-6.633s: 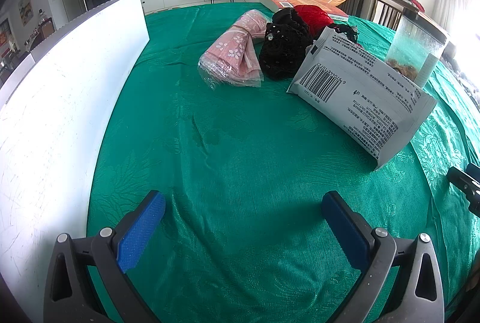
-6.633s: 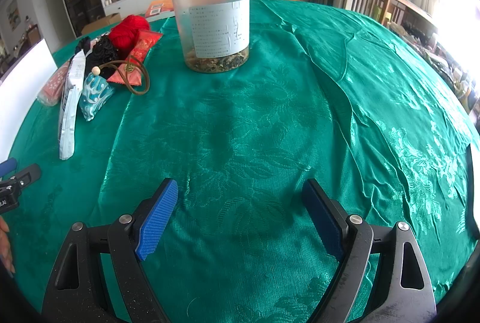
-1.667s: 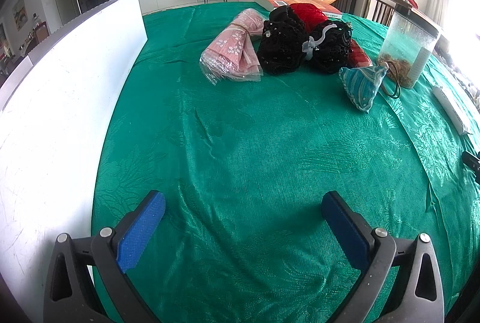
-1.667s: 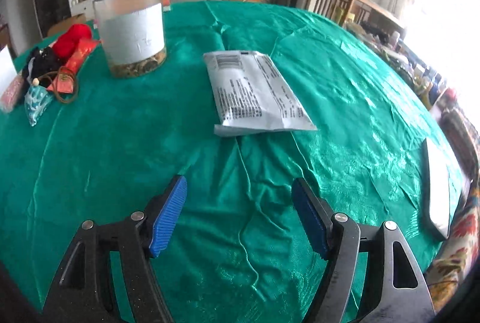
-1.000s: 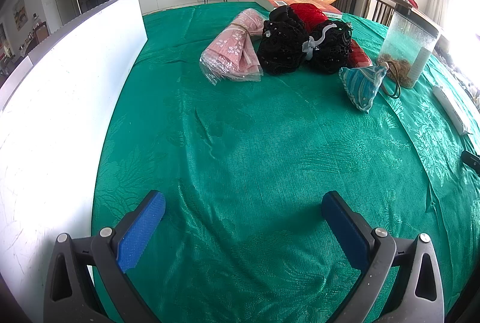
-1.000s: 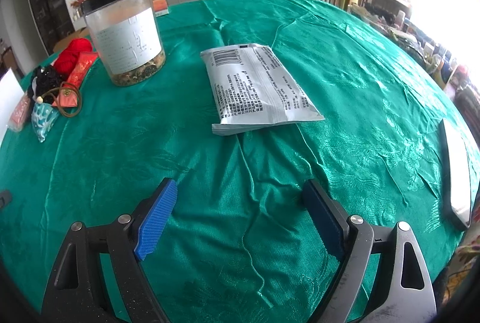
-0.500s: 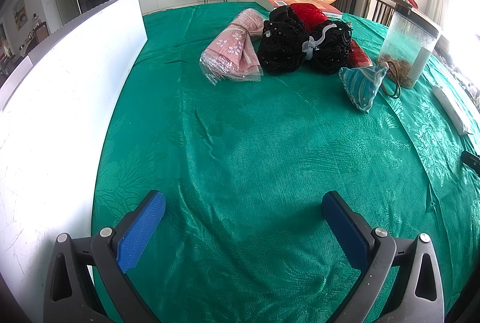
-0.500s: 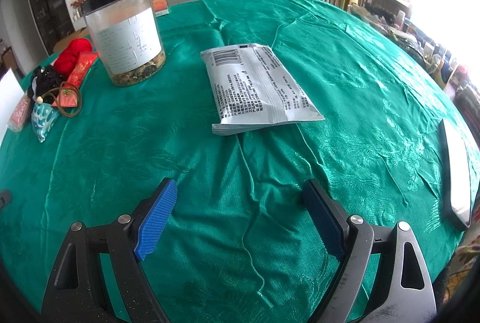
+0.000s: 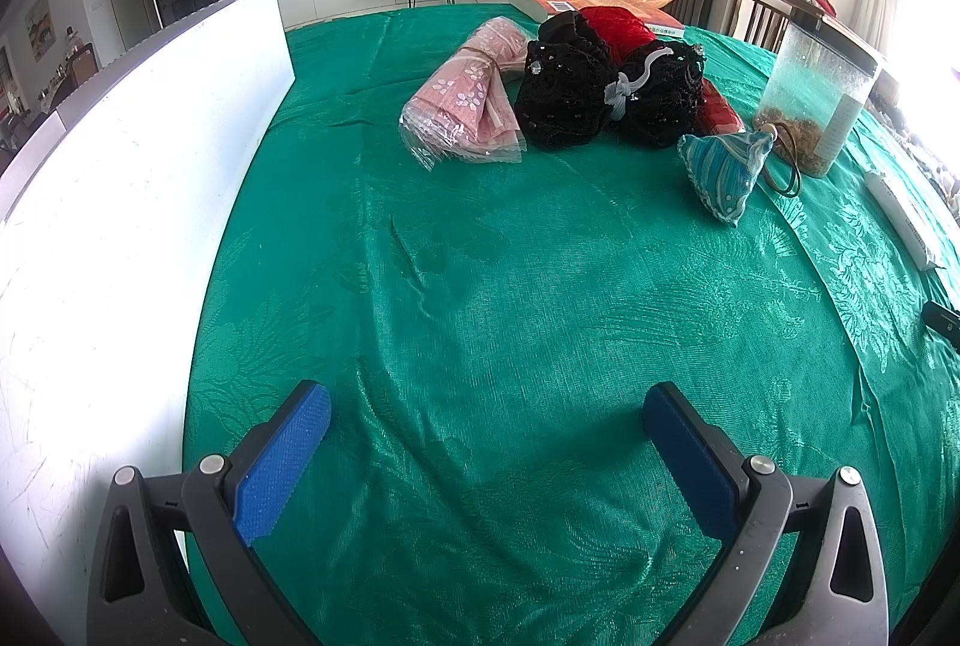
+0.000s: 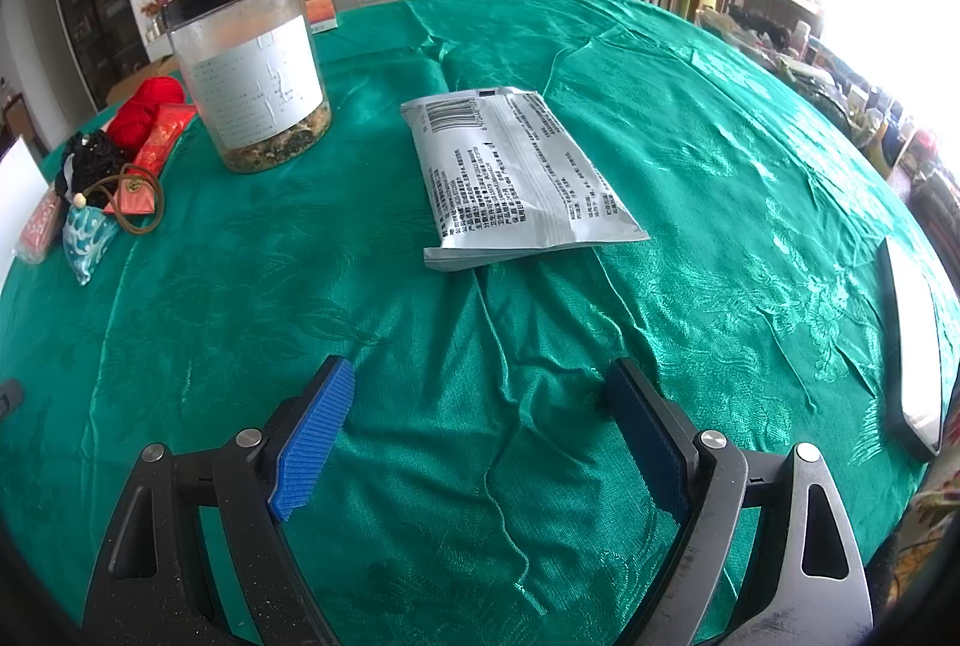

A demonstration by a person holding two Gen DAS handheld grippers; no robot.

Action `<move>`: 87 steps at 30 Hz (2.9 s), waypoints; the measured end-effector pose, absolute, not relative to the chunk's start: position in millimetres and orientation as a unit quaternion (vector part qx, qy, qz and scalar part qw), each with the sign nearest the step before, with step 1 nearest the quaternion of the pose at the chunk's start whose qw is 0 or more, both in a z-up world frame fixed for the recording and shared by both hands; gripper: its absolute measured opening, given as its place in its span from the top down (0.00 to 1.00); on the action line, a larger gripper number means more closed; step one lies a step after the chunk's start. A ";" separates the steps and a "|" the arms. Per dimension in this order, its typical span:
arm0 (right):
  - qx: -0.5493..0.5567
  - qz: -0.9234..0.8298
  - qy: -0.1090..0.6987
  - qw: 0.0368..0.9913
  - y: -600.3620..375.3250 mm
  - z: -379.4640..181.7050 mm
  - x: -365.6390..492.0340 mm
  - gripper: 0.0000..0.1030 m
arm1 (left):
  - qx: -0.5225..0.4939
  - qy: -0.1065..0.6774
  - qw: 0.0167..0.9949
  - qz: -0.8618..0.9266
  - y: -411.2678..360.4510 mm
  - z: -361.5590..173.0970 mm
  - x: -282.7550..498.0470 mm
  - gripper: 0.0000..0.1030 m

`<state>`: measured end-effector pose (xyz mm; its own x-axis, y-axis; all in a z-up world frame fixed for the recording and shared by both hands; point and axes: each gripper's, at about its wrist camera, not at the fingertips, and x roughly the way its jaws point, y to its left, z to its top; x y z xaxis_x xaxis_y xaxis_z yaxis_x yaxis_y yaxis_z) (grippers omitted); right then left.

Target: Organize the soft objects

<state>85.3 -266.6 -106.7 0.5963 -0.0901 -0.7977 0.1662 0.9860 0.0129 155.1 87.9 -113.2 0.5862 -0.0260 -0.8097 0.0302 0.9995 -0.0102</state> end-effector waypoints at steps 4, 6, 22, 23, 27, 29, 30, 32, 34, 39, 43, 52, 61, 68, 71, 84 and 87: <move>0.043 -0.072 0.443 0.892 -266.6 -106.7 85.2 0.14 | 0.002 0.455 0.891 -0.016 88.0 -113.2 155.2 0.00; 0.043 -0.072 0.443 0.892 -266.7 -106.6 85.2 0.14 | 0.002 0.455 0.891 -0.016 87.9 -113.2 155.1 0.00; 0.043 -0.072 0.443 0.892 -266.4 -106.7 85.1 0.14 | 0.002 0.455 0.891 -0.016 87.9 -113.3 155.3 0.00; 0.043 -0.072 0.443 0.892 -266.4 -106.6 85.1 0.14 | 0.002 0.455 0.891 -0.016 87.9 -113.3 155.3 0.00; 0.043 -0.072 0.443 0.892 -266.4 -106.8 85.0 0.14 | 0.002 0.455 0.891 -0.015 87.8 -113.3 155.3 0.00; 0.043 -0.072 0.443 0.892 -266.4 -106.6 85.1 0.14 | 0.002 0.455 0.891 -0.016 87.8 -113.3 155.4 0.00; 0.043 -0.072 0.443 0.892 -266.4 -106.8 85.0 0.14 | 0.002 0.455 0.891 -0.016 87.8 -113.3 155.4 0.00; 0.043 -0.072 0.443 0.892 -266.5 -106.5 85.1 0.14 | 0.002 0.455 0.891 -0.016 87.8 -113.3 155.4 0.00; 0.043 -0.072 0.443 0.892 -266.4 -106.8 85.0 0.14 | 0.002 0.459 0.888 -0.015 87.6 -113.2 156.4 0.00; 0.043 -0.072 0.443 0.892 -266.5 -106.6 85.1 0.14 | -0.061 0.476 0.877 -0.020 95.8 -79.1 179.8 0.00; 0.043 -0.073 0.443 0.892 -266.4 -106.8 85.0 0.14 | -0.120 0.439 0.891 -0.005 109.7 -26.8 229.0 0.00; 0.043 -0.071 0.443 0.893 -265.9 -106.0 84.8 0.14 | -0.111 0.539 0.834 0.037 131.3 -71.2 383.2 0.22; 0.085 -0.037 0.434 0.896 -268.5 -90.6 80.1 0.16 | -0.075 0.559 0.825 -0.031 99.6 -89.5 389.8 0.74; 0.079 -0.053 0.468 0.879 -303.4 -53.3 161.6 0.15 | -0.119 0.527 0.841 -0.020 130.5 -52.9 365.9 0.76; 0.041 -0.035 0.534 0.844 -301.9 -83.2 208.1 0.16 | -0.144 0.510 0.847 -0.039 146.6 -25.3 346.2 0.76; 0.128 0.115 0.437 0.883 -222.5 31.6 154.5 0.35 | -0.167 0.451 0.877 -0.025 272.8 63.5 178.7 0.76; 0.126 0.225 0.421 0.869 -138.9 68.3 141.1 0.35 | -0.178 0.457 0.871 0.023 316.7 53.8 133.3 0.76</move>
